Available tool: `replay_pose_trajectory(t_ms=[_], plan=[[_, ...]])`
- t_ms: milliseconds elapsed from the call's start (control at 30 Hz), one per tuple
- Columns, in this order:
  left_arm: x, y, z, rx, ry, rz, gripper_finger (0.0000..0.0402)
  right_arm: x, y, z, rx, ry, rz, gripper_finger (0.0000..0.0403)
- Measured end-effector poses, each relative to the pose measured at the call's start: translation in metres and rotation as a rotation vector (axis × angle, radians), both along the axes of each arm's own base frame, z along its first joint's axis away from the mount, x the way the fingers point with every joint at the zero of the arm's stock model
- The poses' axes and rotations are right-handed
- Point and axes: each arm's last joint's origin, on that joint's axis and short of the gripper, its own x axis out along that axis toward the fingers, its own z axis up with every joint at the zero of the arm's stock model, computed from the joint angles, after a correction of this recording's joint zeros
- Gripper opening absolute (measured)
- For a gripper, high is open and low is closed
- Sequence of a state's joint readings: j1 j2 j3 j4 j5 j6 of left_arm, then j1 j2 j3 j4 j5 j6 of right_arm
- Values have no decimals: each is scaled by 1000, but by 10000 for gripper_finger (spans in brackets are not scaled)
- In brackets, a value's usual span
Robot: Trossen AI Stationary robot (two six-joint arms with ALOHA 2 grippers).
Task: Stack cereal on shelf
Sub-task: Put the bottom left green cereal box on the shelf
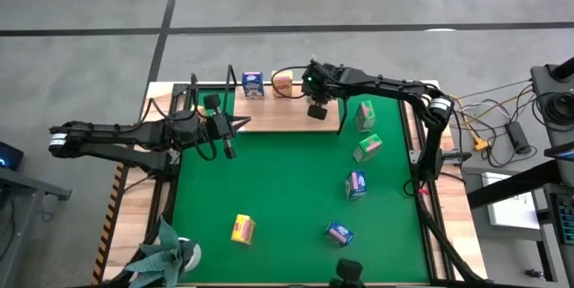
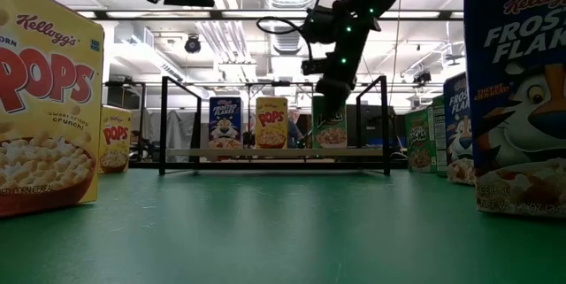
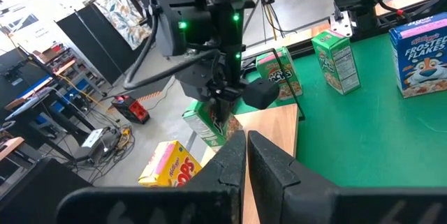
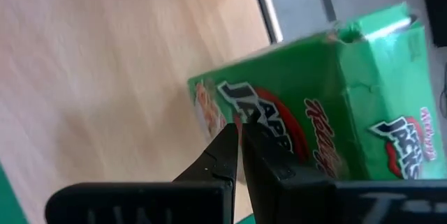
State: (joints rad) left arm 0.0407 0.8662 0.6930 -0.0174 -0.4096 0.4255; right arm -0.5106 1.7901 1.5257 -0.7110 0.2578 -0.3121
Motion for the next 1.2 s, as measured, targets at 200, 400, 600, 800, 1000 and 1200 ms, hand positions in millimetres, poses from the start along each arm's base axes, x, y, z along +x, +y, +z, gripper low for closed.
replay_pose_trajectory(t_ms=[200,400,600,800,1000,1200], plan=[[0,0,0,0,1,0,0,-3,4,-8,79,11,33,13],[0,0,0,0,1,0,0,-5,5,-25,78,7,36,13],[0,0,0,0,2,0,0,-4,3,-32,25,-14,19,13],[0,0,0,0,2,1,0,-5,2,-33,-11,-2,12,13],[0,0,0,0,2,0,0,-4,2,-33,-8,-15,-3,13],[0,0,0,0,2,1,0,-3,1,-32,-10,-50,-38,13]])
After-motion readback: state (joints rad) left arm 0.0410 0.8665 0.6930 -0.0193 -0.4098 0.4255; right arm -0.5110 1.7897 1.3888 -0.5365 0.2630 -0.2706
